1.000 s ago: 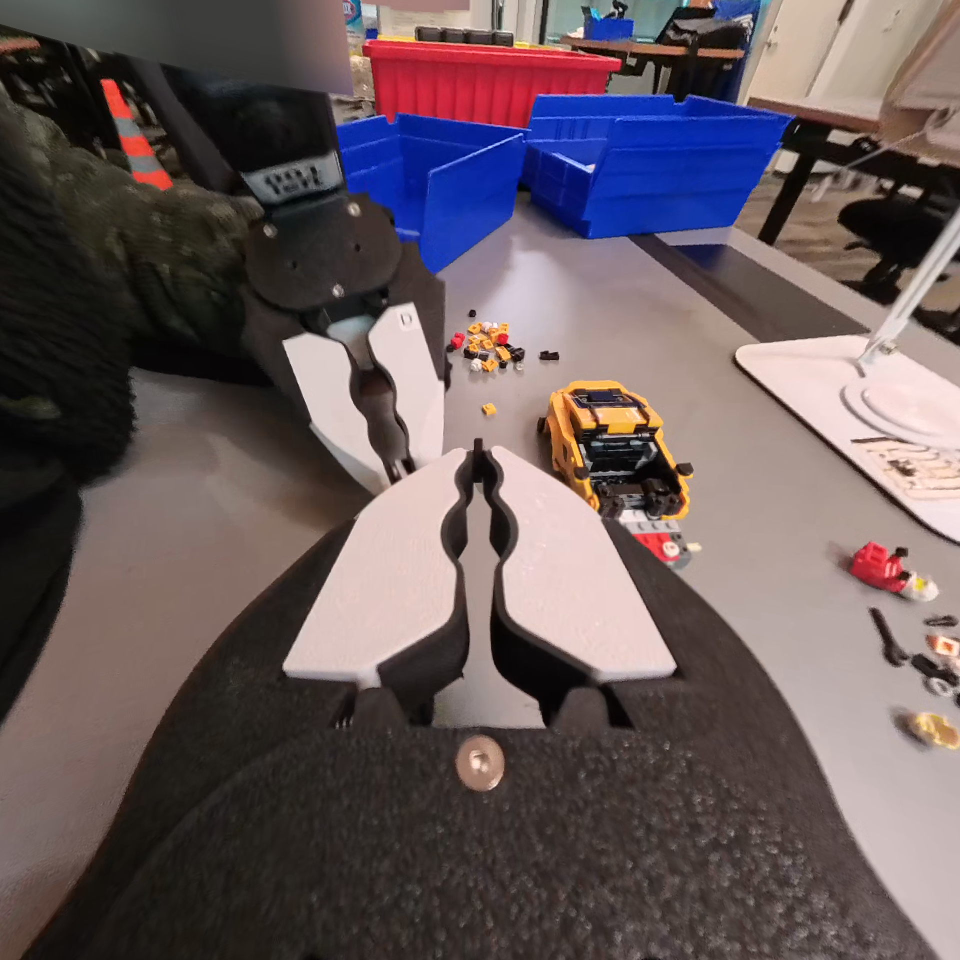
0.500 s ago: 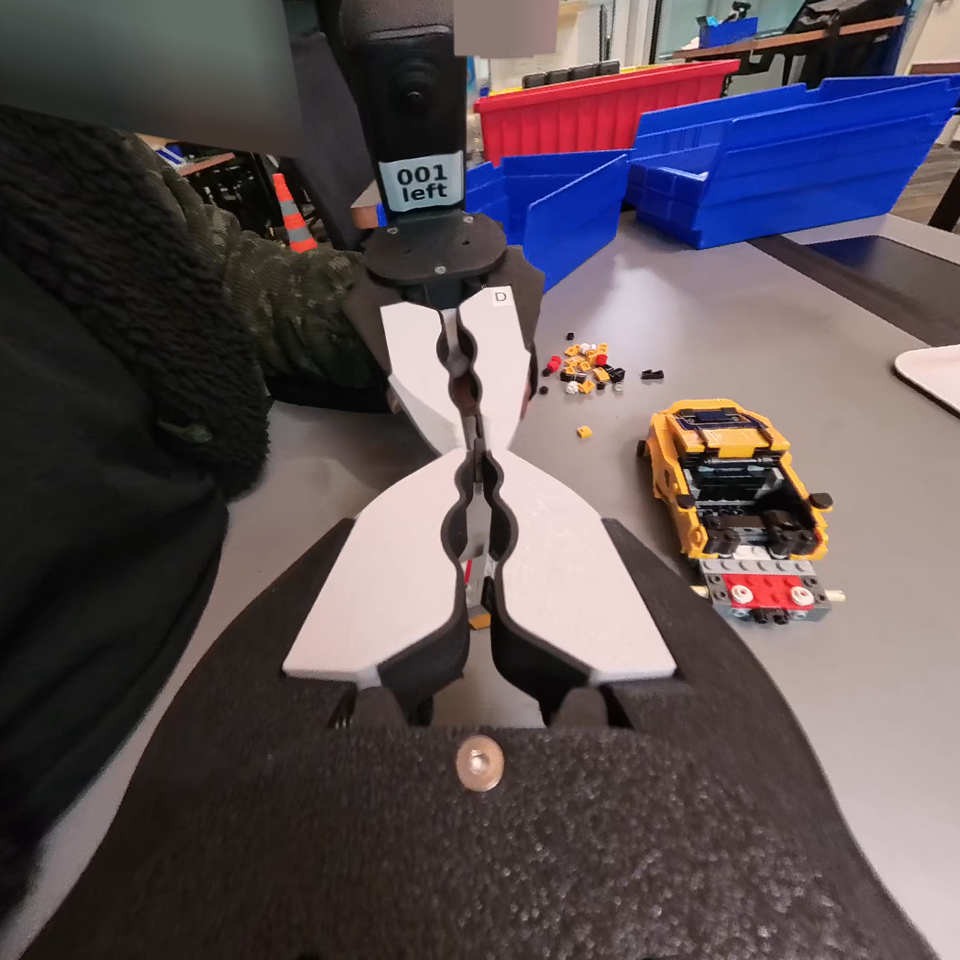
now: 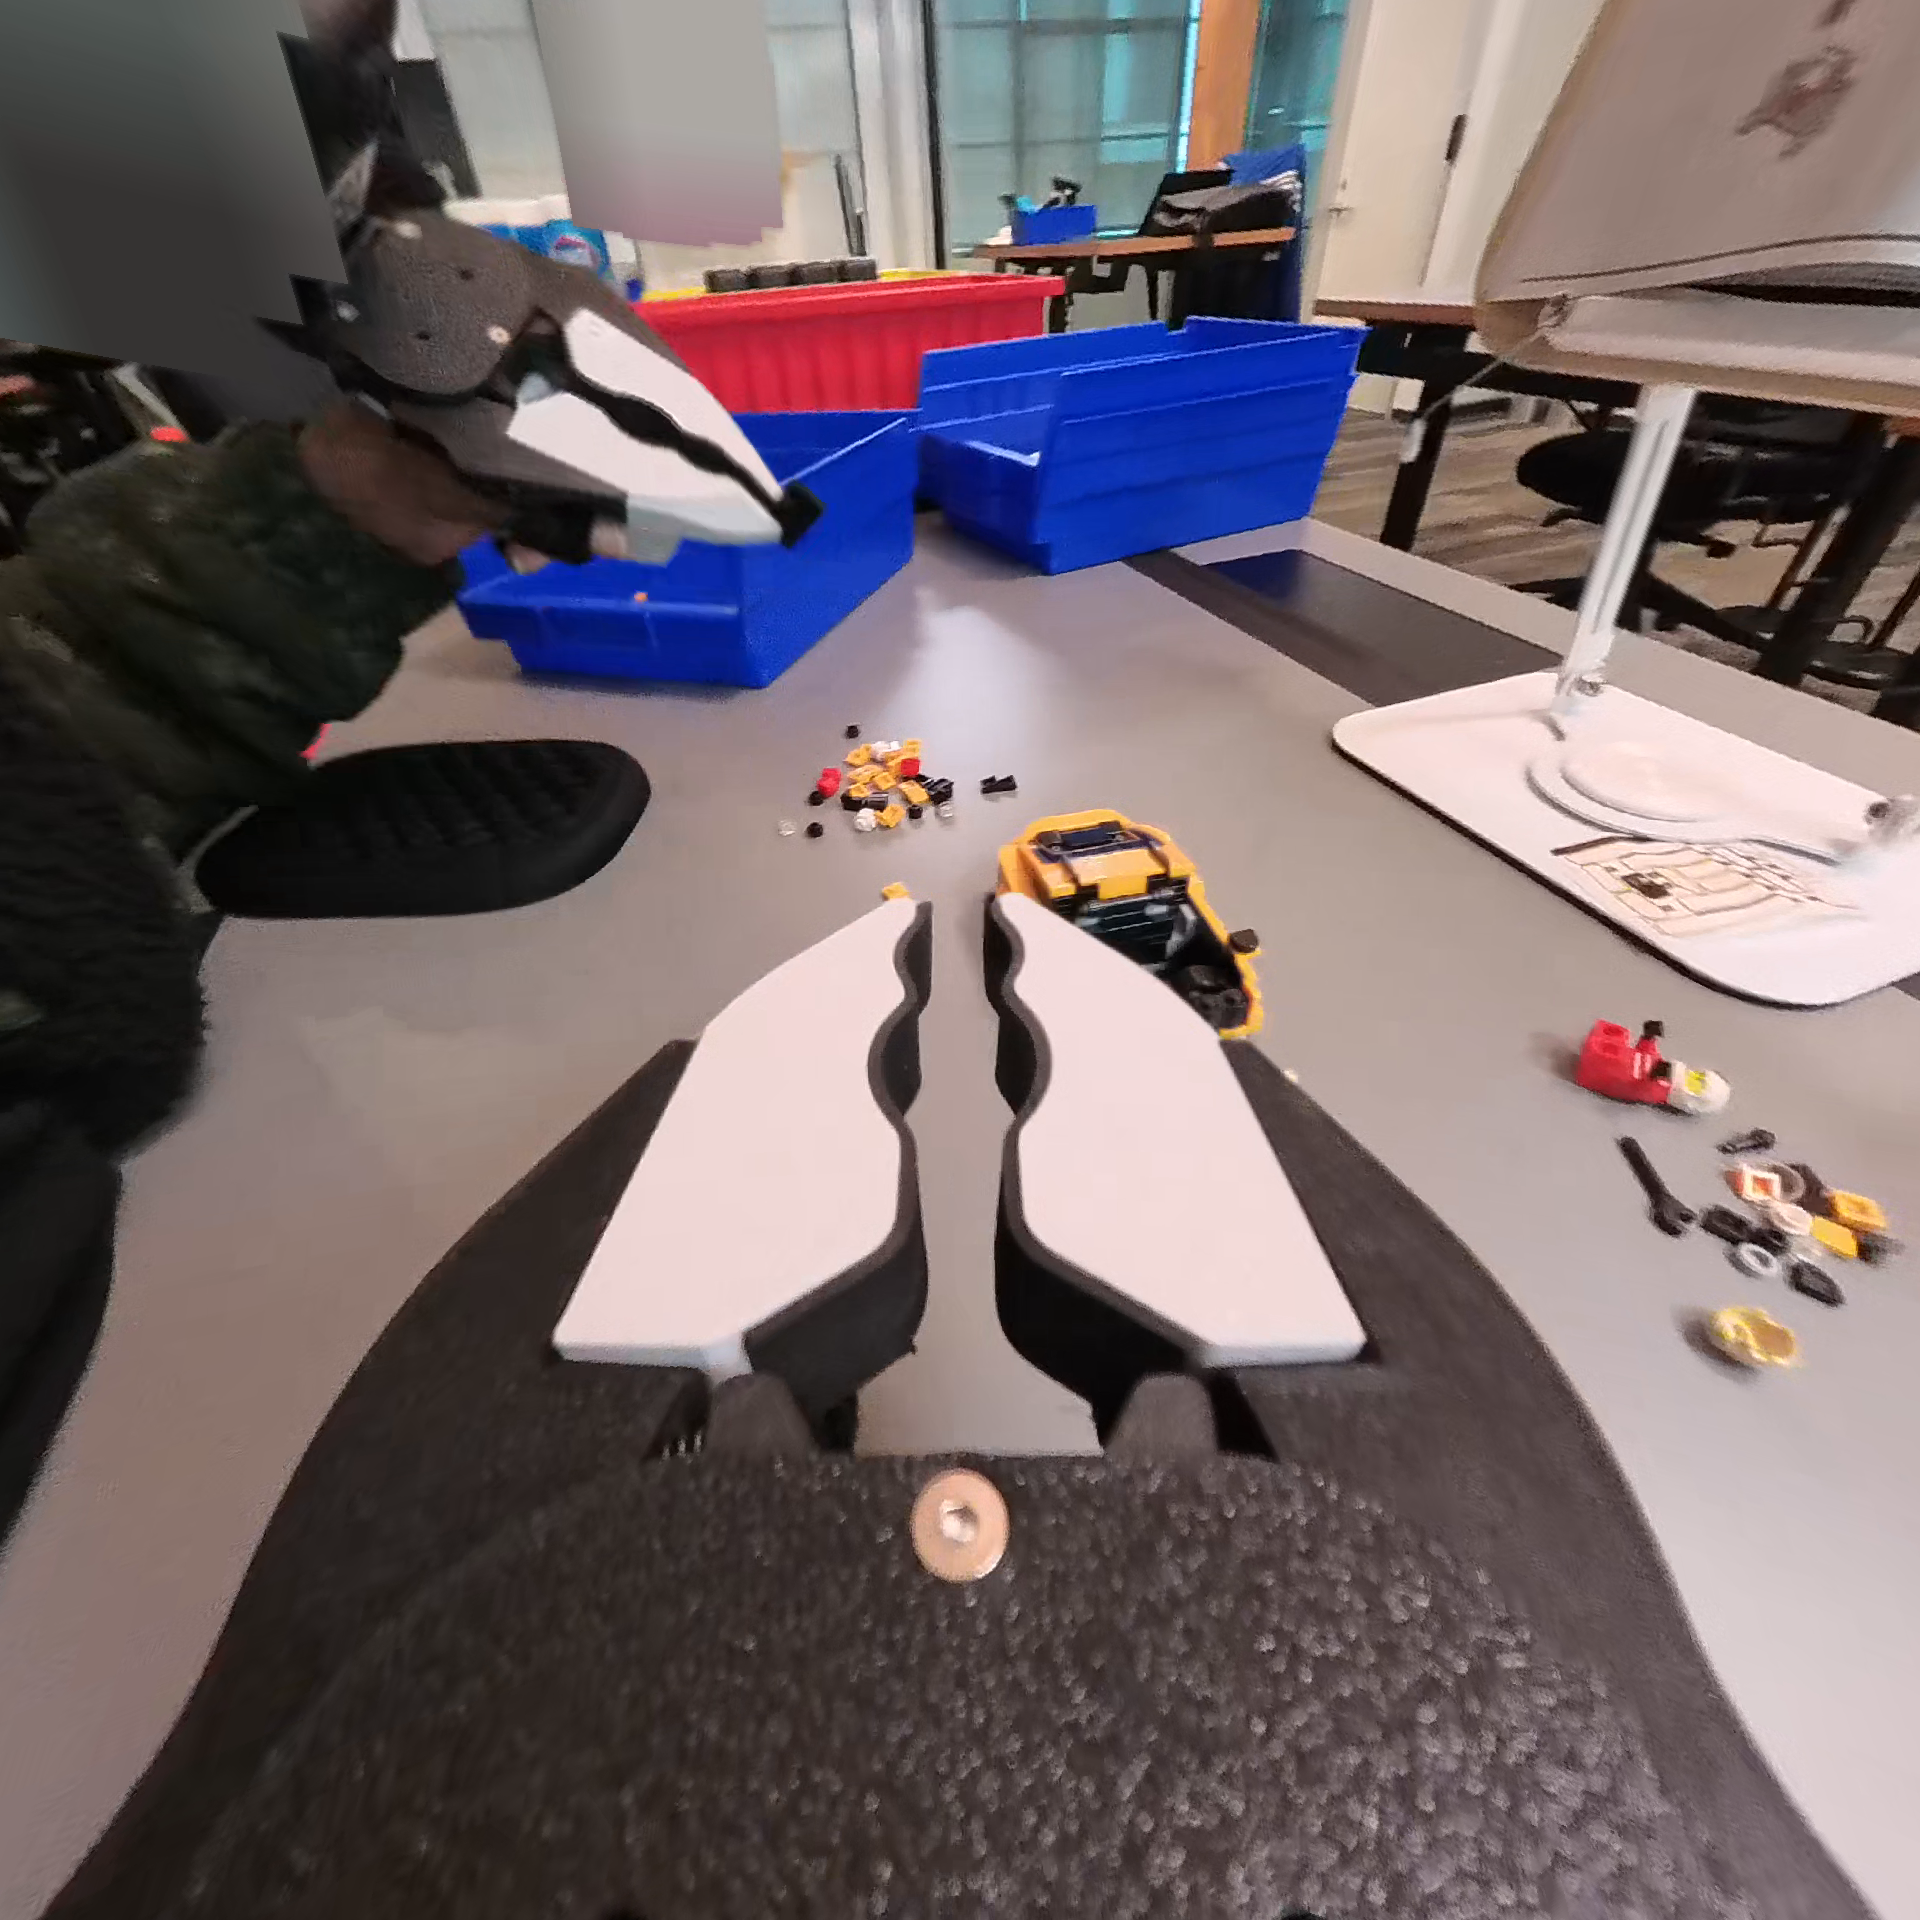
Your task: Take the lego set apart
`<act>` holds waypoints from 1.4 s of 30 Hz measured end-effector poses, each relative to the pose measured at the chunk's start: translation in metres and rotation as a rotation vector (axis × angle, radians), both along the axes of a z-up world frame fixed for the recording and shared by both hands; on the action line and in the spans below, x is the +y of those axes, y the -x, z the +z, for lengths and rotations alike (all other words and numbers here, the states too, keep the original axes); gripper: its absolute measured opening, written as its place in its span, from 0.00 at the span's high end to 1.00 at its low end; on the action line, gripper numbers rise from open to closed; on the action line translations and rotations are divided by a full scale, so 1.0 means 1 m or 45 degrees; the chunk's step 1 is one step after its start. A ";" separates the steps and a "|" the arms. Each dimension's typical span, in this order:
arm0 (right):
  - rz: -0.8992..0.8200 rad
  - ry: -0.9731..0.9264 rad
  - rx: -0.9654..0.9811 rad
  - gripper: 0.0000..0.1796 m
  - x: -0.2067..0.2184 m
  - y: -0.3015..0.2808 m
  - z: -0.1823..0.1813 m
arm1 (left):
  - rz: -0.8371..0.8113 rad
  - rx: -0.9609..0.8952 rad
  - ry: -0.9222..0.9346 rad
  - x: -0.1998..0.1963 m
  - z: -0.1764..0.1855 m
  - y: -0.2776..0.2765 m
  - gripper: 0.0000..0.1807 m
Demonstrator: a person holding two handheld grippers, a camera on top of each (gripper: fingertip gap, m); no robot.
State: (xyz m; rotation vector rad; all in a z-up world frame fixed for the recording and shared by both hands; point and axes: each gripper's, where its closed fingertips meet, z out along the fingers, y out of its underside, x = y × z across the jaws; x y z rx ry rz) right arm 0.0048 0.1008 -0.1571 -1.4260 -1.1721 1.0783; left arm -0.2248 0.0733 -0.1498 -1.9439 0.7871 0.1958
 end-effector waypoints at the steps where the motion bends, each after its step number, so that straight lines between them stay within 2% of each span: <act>1: -0.009 0.016 0.008 0.95 0.002 -0.001 0.000 | 0.216 0.095 -0.019 -0.006 0.004 0.046 0.98; 3: -0.007 0.049 0.005 0.95 0.003 0.000 -0.002 | 0.564 0.214 0.038 -0.029 0.002 0.120 0.98; 5: -0.004 0.054 -0.012 0.95 0.002 0.001 -0.005 | 0.746 0.243 0.143 -0.052 -0.010 0.160 0.98; 9: -0.001 0.031 -0.032 0.96 0.000 0.002 -0.006 | 0.862 0.157 0.272 -0.071 -0.037 0.185 0.98; 14: 0.049 0.064 -0.068 0.95 -0.005 0.004 -0.012 | 0.817 0.006 0.213 -0.063 -0.035 0.168 0.85; 16: 0.112 0.063 -0.129 0.95 -0.014 0.006 -0.019 | 0.700 -0.078 0.137 -0.055 -0.024 0.145 0.85; 19: 0.214 -0.028 -0.287 0.91 -0.031 0.008 -0.033 | 0.317 -0.285 0.087 -0.038 -0.011 0.070 0.88; 22: 0.315 -0.092 -0.440 0.88 -0.048 0.009 -0.049 | -0.072 -0.458 0.175 -0.030 -0.016 -0.016 0.86; 25: 0.400 -0.130 -0.601 0.85 -0.062 0.007 -0.070 | -0.409 -0.462 0.316 -0.032 -0.037 -0.091 0.84; 29: 0.431 -0.180 -0.779 0.81 -0.068 0.003 -0.095 | -0.747 -0.291 0.469 -0.040 -0.075 -0.158 0.82; 31: 0.404 -0.212 -0.819 0.82 -0.065 0.005 -0.100 | -0.859 -0.231 0.535 -0.043 -0.091 -0.178 0.81; 33: 0.397 -0.256 -0.846 0.88 -0.064 0.006 -0.104 | -0.948 -0.200 0.589 -0.044 -0.104 -0.193 0.80; 36: 0.399 -0.269 -0.808 0.89 -0.065 0.007 -0.100 | -0.999 -0.156 0.611 -0.041 -0.112 -0.203 0.79; 42: 0.454 0.041 -0.543 0.89 -0.070 0.010 -0.068 | -1.035 -0.480 0.487 -0.044 -0.073 -0.214 0.83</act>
